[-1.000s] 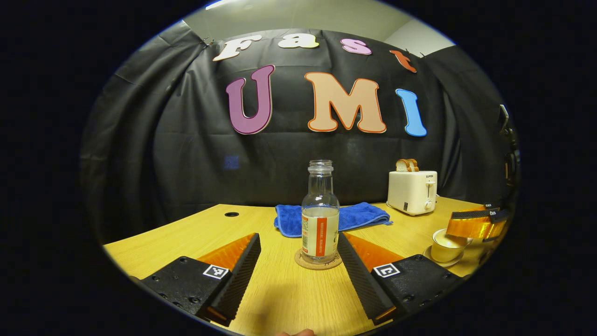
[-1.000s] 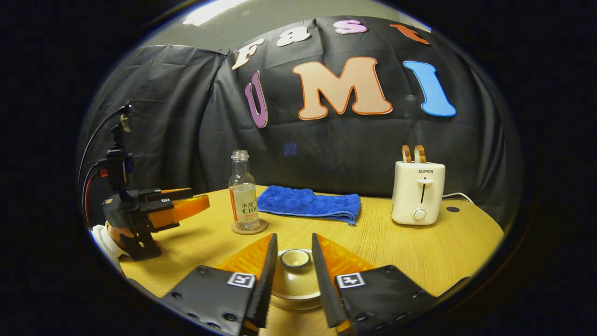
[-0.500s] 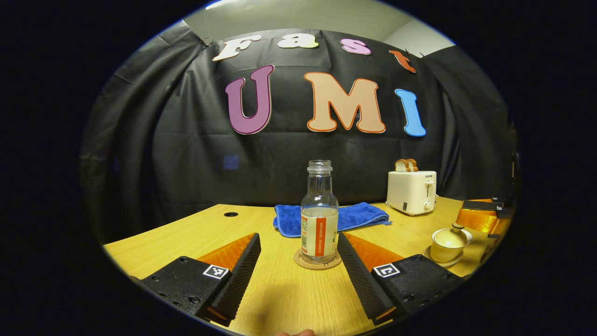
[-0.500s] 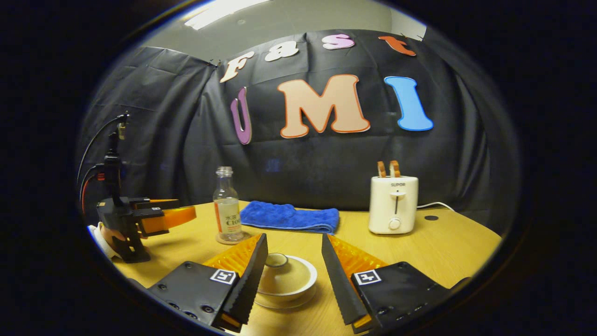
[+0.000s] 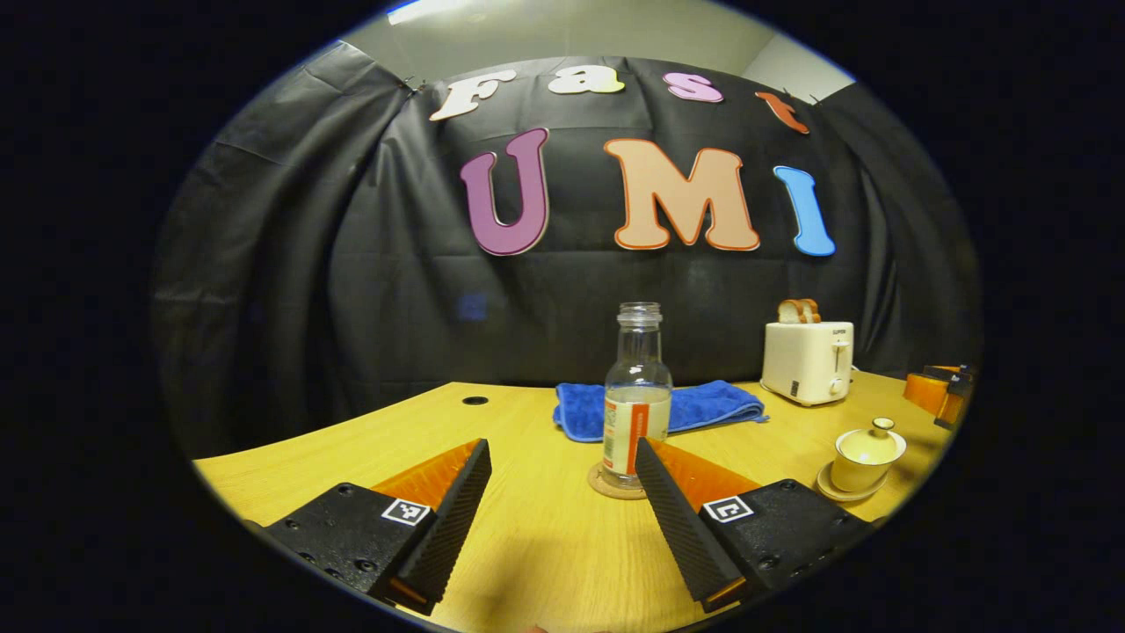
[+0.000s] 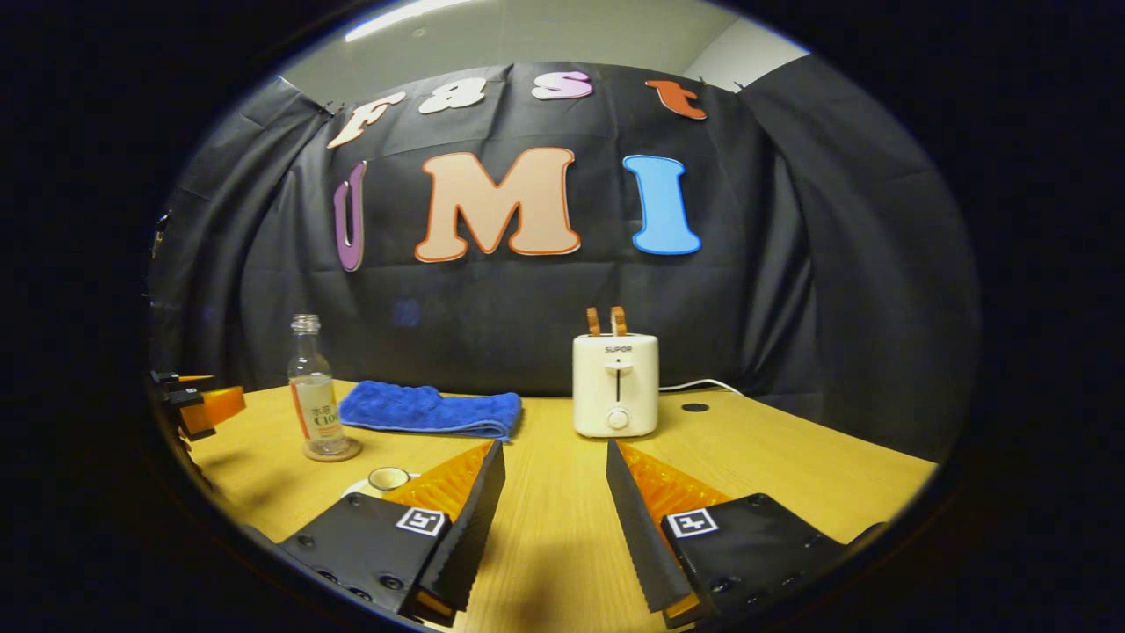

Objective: Open the teacup lid with one hand, grasp the water bottle and pour water into the teacup with the other hand; after pouring, place the water bottle on the coaster and then close the teacup lid.

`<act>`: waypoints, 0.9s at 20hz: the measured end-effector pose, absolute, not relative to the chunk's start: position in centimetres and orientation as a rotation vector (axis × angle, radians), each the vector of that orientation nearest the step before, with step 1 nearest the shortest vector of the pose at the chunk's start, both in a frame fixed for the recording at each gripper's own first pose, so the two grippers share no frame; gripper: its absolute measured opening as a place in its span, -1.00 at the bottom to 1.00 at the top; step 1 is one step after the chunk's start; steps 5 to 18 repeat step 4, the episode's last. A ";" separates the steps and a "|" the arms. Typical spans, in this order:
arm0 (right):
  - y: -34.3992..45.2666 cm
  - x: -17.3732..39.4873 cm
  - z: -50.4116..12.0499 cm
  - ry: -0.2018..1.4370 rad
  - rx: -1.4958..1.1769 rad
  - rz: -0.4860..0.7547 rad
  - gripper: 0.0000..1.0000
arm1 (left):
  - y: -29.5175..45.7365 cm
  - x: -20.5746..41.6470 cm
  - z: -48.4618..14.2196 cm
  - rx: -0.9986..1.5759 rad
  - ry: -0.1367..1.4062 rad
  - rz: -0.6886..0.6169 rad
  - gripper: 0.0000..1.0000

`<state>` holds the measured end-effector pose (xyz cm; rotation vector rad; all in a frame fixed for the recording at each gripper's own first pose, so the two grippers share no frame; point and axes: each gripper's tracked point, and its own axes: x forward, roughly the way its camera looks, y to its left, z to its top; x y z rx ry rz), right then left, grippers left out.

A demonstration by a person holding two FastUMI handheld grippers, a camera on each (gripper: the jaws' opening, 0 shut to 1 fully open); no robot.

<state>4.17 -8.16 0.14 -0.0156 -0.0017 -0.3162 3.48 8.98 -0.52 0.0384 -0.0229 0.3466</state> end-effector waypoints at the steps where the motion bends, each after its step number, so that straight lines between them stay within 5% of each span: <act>1: -8.6 4.0 0.1 -0.003 -0.016 -0.333 0.51 | 8.9 3.3 -0.6 0.039 -0.024 0.357 0.92; 18: -9.4 3.6 0.2 -0.005 -0.017 -0.368 0.51 | 9.0 3.1 -0.5 0.039 -0.024 0.370 0.92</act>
